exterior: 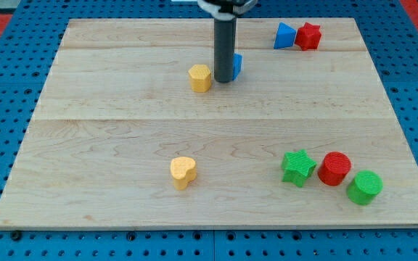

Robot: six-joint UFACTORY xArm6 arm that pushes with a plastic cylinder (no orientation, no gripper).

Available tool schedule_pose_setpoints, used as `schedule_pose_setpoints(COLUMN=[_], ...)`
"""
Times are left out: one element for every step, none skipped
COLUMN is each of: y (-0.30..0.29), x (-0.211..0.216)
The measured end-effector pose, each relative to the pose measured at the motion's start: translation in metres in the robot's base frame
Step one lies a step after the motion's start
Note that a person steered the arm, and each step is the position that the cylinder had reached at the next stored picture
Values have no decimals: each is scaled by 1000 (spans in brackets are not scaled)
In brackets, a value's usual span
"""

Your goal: Push the blue cube closer to the blue triangle

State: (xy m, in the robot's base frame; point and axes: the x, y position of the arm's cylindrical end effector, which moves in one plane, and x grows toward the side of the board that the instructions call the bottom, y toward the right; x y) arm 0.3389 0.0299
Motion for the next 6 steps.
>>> schedule_pose_setpoints(y=[26,30,37,-8,-15,52], x=[-20,-21,-21,-23,-55,-61])
